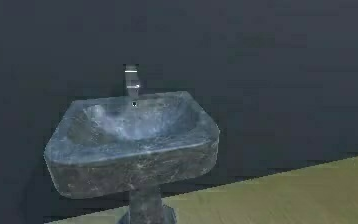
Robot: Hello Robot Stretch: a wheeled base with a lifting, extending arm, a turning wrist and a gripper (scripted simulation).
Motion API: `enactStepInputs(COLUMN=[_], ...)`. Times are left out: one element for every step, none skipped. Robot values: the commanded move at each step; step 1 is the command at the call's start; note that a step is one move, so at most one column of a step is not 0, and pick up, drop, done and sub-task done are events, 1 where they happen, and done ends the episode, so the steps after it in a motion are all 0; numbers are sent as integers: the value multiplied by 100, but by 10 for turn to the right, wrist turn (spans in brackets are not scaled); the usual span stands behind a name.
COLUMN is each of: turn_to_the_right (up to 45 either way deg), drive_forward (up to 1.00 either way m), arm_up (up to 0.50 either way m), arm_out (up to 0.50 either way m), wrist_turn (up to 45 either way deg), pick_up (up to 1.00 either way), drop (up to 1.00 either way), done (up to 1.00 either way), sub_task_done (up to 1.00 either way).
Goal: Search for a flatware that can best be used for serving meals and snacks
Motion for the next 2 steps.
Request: enactStepInputs(turn_to_the_right=[-450,-450], drive_forward=[0,0], arm_up=[0,0], arm_out=[0,0], wrist_turn=[0,0], pick_up=[0,0], drop=[0,0], done=[0,0], sub_task_done=[0,0])
